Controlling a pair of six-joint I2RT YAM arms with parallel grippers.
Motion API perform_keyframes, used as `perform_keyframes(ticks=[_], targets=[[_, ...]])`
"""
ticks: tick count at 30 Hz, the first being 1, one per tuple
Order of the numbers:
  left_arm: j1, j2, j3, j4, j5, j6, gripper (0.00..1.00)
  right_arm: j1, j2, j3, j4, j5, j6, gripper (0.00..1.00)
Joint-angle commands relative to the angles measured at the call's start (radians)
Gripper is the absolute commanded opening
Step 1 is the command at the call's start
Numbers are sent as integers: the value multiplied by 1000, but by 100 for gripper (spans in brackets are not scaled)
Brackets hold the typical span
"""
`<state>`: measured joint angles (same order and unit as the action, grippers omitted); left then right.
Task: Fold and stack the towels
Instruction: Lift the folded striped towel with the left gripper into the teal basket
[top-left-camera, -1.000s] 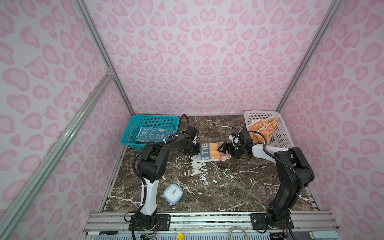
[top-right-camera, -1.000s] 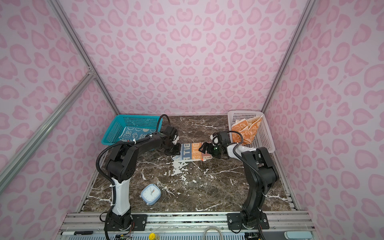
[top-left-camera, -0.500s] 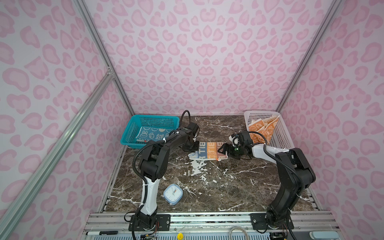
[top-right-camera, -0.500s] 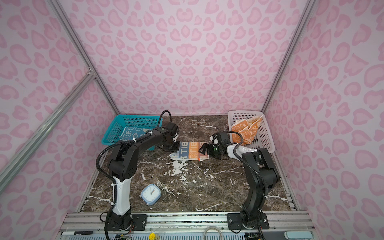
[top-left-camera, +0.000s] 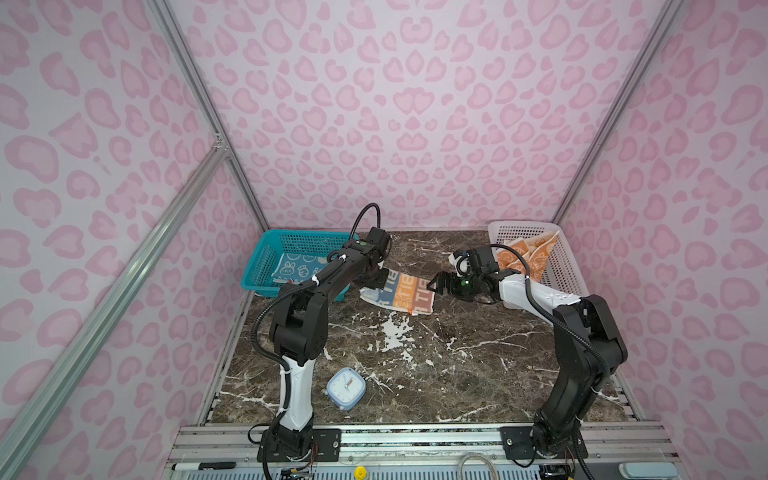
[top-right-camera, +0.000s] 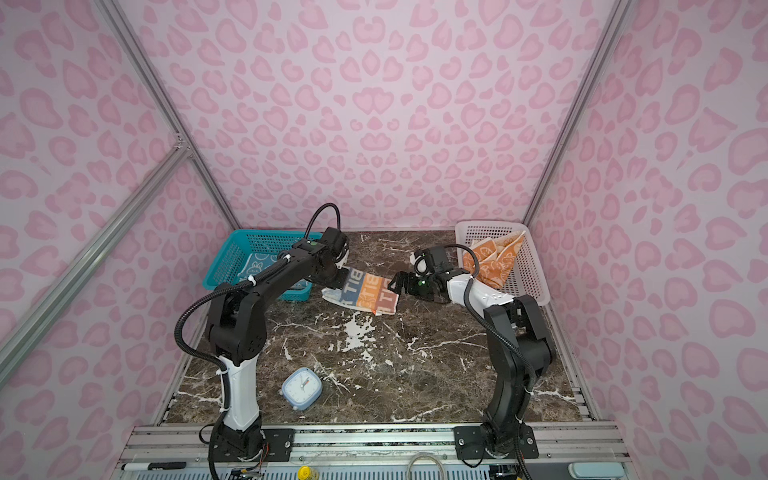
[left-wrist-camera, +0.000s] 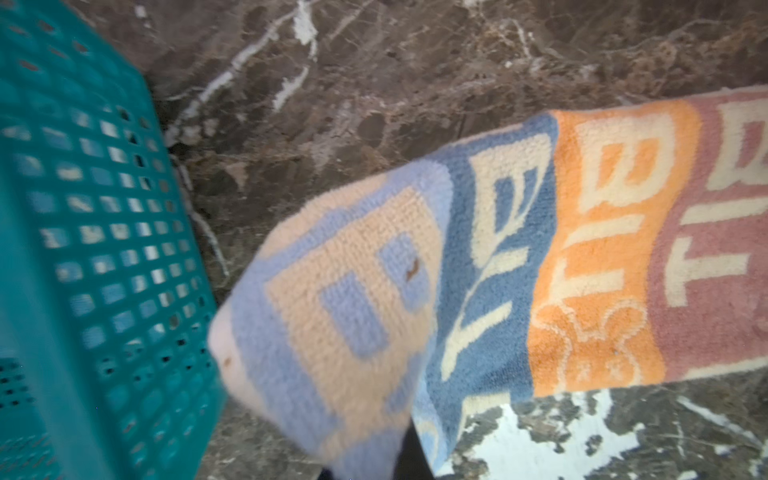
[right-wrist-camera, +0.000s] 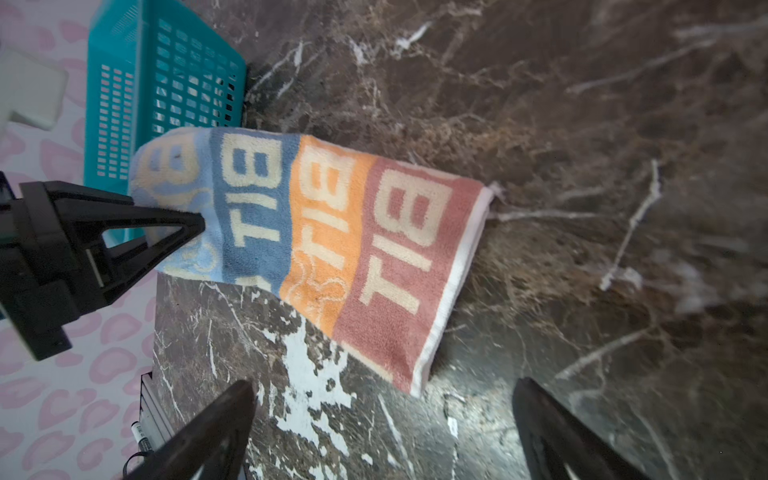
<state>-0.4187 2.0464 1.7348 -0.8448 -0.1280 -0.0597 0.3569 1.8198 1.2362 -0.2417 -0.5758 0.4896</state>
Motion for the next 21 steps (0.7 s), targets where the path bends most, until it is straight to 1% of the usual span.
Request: perform_keyframes(ticks=[1, 4, 7, 10, 13, 21], targets=[[29, -44, 43, -19, -54, 78, 4, 19, 38, 70, -54, 6, -21, 98], [59, -78, 71, -16, -54, 127, 4, 45, 78, 148, -85, 4, -22, 98], [89, -116, 54, 11, -68, 210, 4, 73, 114, 219, -108, 7, -23, 98], [135, -133, 49, 18, -67, 248, 4, 101, 149, 306, -136, 18, -24, 98], [187, -136, 54, 21, -29, 291, 4, 121, 181, 366, -149, 19, -19, 98], [300, -103, 113, 21, -20, 377, 4, 170, 282, 550, -214, 25, -23, 98]])
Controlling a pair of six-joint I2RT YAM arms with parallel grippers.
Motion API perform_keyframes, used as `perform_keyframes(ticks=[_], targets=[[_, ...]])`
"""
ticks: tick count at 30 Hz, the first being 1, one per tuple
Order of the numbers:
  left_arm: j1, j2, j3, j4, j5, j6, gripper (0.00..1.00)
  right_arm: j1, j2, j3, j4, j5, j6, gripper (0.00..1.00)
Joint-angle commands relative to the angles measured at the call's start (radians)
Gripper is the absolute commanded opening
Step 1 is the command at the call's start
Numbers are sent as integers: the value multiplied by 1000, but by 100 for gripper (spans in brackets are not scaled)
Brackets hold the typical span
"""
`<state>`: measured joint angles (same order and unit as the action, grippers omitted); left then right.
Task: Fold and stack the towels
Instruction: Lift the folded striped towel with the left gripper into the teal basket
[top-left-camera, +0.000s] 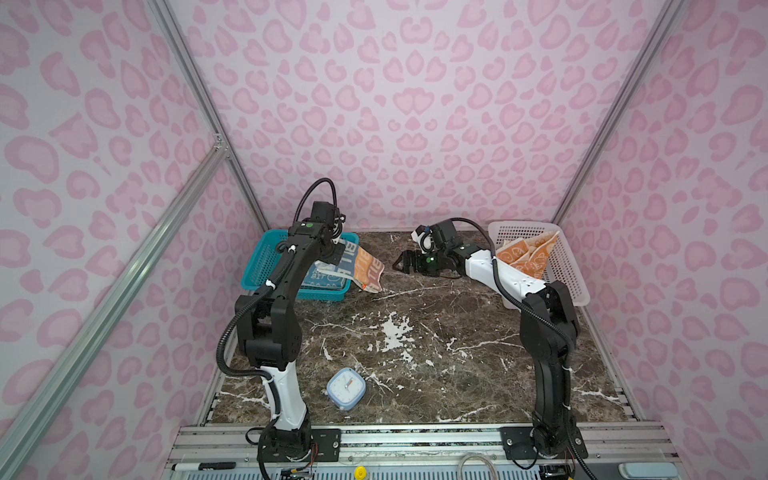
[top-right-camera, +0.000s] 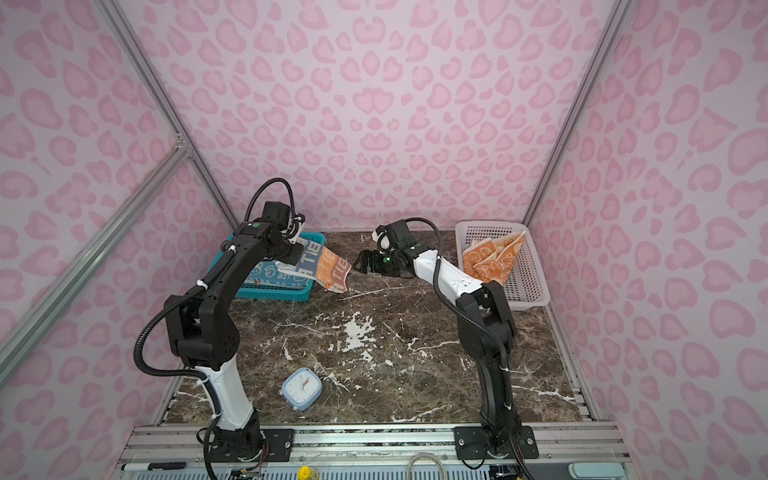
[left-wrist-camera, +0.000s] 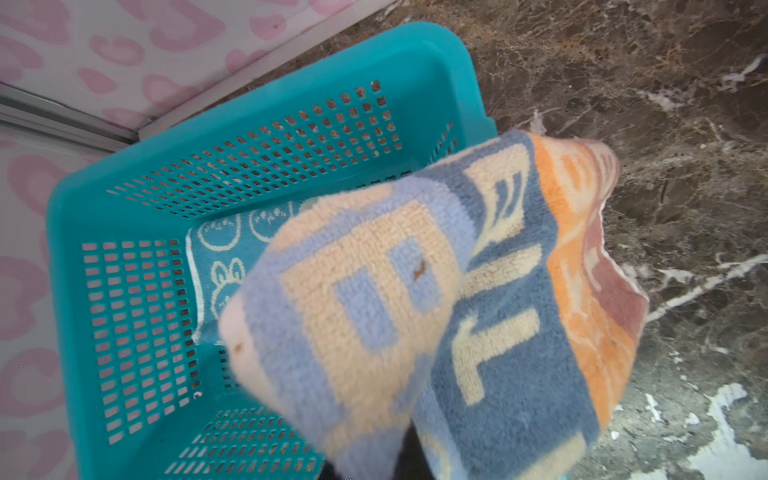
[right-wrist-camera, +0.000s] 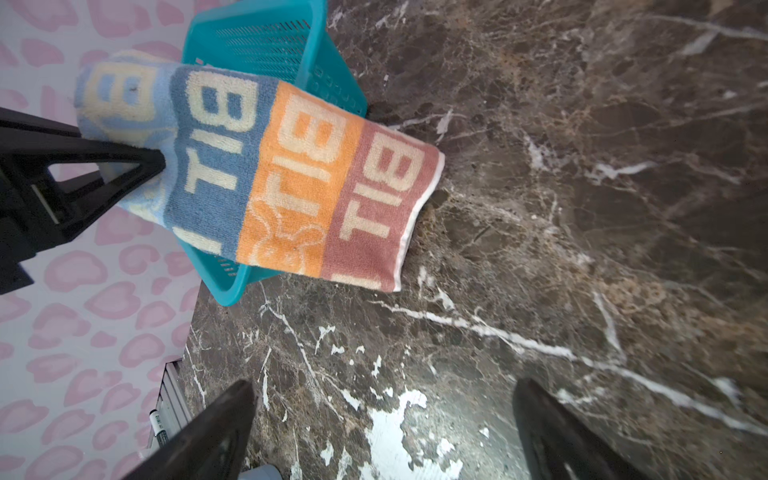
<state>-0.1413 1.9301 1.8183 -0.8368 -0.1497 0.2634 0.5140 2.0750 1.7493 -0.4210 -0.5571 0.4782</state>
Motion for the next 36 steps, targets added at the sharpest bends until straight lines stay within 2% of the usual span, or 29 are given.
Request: perform_keyframes(ticks=[1, 10, 16, 27, 36], targets=[[33, 22, 40, 15, -11, 69, 4, 17, 41, 65, -45, 7, -13, 98], [120, 84, 47, 47, -45, 192, 4, 41, 177, 361, -233, 23, -73, 98], [167, 132, 65, 63, -79, 238, 4, 46, 246, 468, -277, 7, -67, 98], [207, 253, 107, 72, -88, 257, 4, 49, 290, 510, -309, 8, -68, 98], [214, 289, 98, 101, -98, 242, 4, 50, 252, 431, -278, 14, -67, 98]])
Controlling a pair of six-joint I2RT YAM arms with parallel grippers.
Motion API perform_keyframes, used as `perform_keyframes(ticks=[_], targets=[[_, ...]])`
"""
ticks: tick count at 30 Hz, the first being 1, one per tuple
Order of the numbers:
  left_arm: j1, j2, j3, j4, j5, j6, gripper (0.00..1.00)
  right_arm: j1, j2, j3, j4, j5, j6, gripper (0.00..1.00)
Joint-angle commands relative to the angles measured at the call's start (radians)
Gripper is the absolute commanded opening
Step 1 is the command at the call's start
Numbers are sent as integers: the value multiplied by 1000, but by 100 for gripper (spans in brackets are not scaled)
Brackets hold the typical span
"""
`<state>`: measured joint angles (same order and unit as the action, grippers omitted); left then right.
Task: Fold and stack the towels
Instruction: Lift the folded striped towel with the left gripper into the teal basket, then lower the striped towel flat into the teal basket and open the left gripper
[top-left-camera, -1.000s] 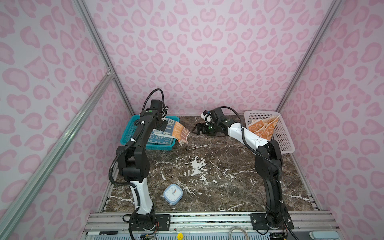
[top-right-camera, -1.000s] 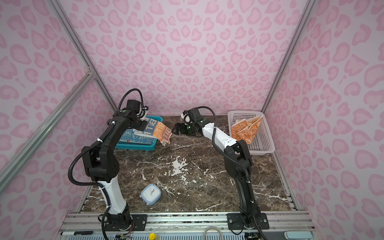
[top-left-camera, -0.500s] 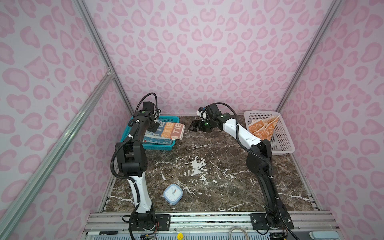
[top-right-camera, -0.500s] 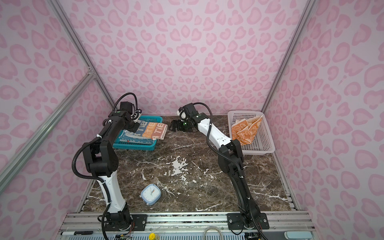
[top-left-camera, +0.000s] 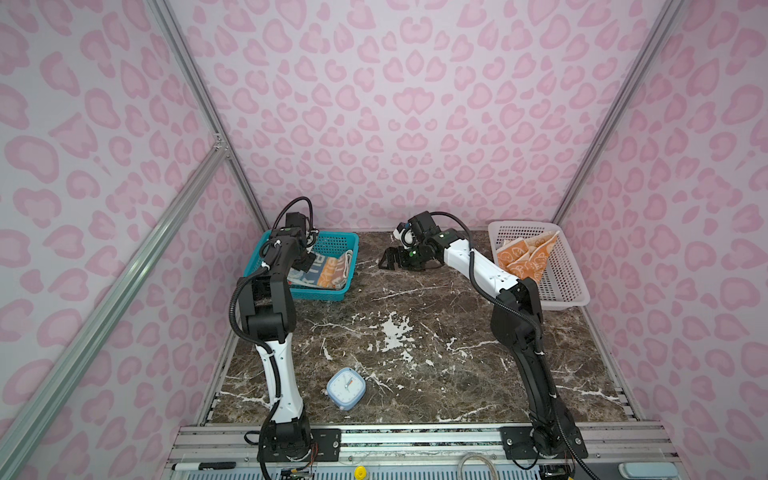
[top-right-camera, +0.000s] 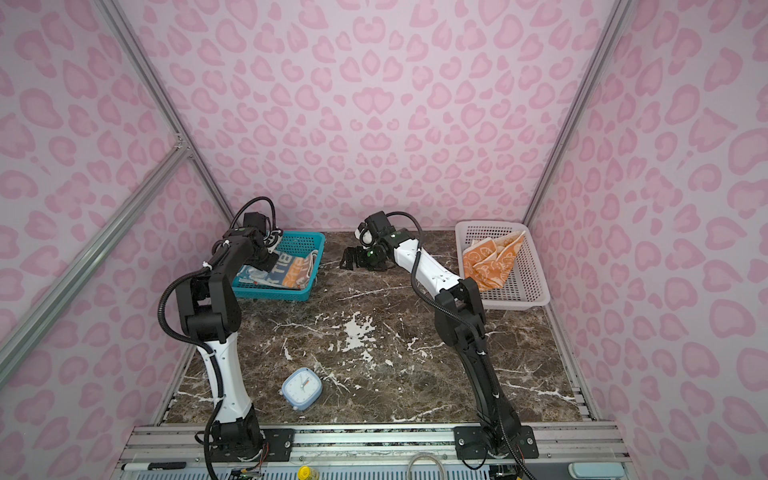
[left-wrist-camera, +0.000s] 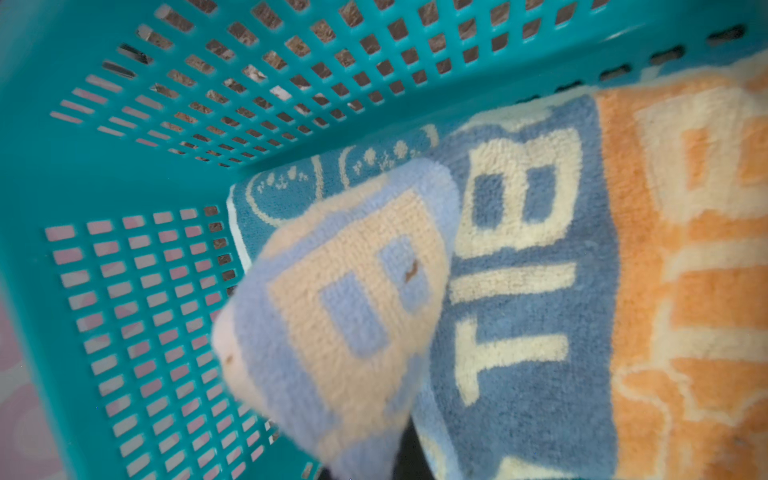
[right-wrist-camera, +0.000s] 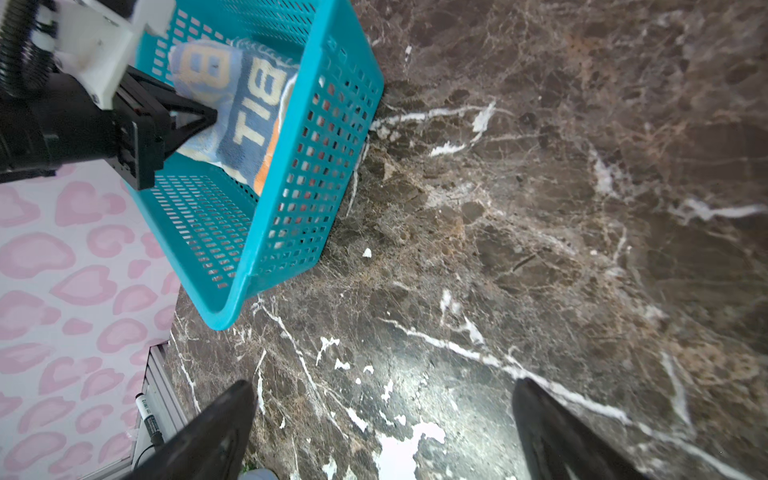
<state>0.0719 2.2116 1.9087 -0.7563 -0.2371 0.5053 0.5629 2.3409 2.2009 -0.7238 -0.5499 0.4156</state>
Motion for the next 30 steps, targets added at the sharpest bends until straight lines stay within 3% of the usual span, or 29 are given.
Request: perform_keyframes(ticks=[1, 16, 30], targets=[[0, 4, 14, 17, -16, 2, 4, 2, -19, -30, 32, 7, -4, 98], [9, -83, -5, 33, -56, -6, 4, 5, -25, -42, 42, 1, 0, 98], [32, -55, -5, 33, -80, -27, 4, 6, -25, -48, 52, -4, 6, 98]])
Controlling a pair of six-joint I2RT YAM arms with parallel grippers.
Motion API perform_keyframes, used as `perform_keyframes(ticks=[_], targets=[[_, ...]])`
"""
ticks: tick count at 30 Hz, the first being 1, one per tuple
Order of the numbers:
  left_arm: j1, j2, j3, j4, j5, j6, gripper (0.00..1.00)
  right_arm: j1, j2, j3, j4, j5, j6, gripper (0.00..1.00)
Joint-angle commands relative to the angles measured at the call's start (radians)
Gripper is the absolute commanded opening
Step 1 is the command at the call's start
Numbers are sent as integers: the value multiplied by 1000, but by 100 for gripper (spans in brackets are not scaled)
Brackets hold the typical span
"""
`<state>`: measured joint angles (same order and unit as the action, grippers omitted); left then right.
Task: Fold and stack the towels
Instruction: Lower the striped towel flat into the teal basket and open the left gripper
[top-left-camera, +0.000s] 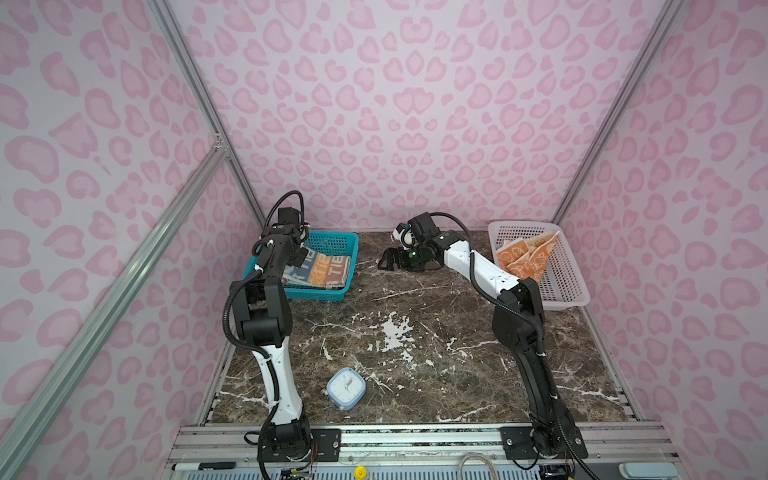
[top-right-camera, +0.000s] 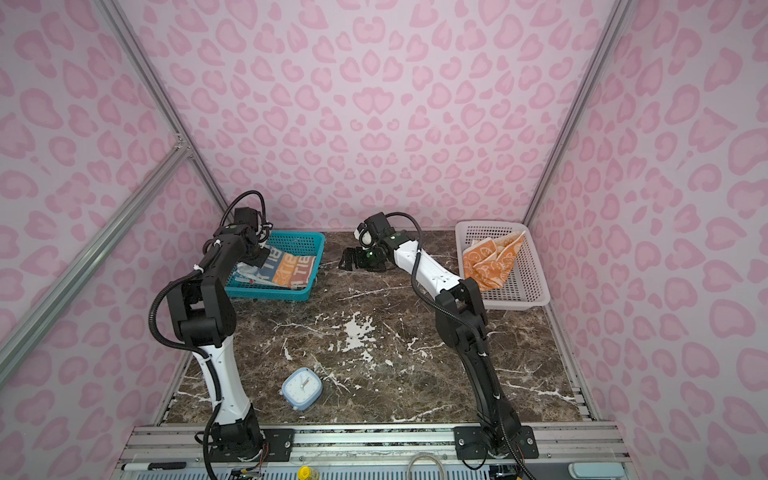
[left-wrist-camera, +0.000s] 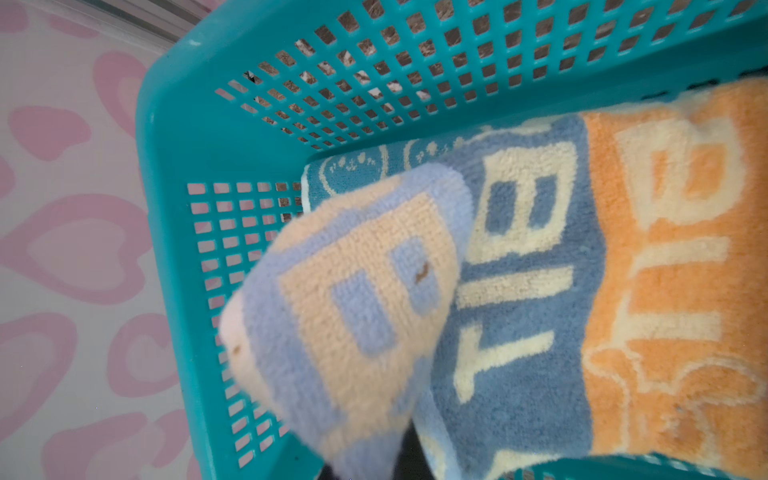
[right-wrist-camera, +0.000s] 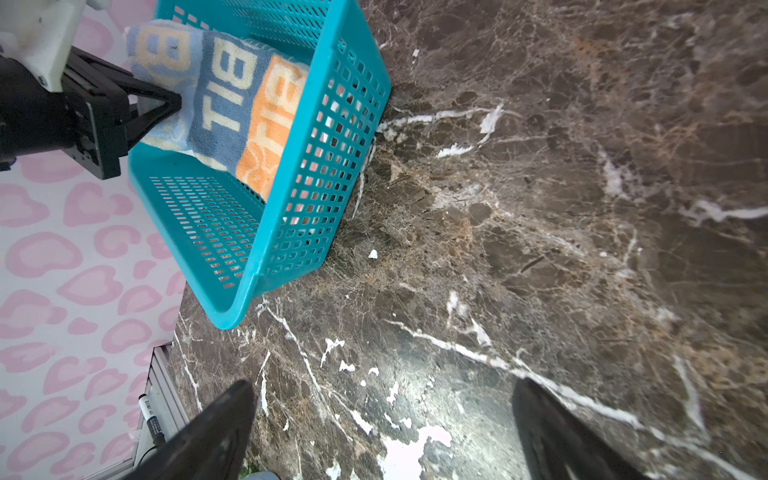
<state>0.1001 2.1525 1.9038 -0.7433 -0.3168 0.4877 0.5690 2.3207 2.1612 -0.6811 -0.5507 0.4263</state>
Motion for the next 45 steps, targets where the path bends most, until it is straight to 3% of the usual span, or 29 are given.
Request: perform_keyframes(ticks=[1, 34, 39, 43, 45], targets=[[4, 8, 4, 20, 5, -9, 4, 2, -4, -9, 11, -4, -2, 98], [24, 91, 47, 10, -71, -76, 3, 5, 11, -20, 28, -12, 3, 98], [24, 92, 63, 17, -94, -103, 18, 4, 8, -20, 25, -9, -1, 98], [24, 86, 64, 21, -93, -114, 64, 4, 8, -16, 23, -9, -1, 98], [24, 83, 64, 22, -89, -120, 98, 5, 10, -15, 24, -9, -1, 98]])
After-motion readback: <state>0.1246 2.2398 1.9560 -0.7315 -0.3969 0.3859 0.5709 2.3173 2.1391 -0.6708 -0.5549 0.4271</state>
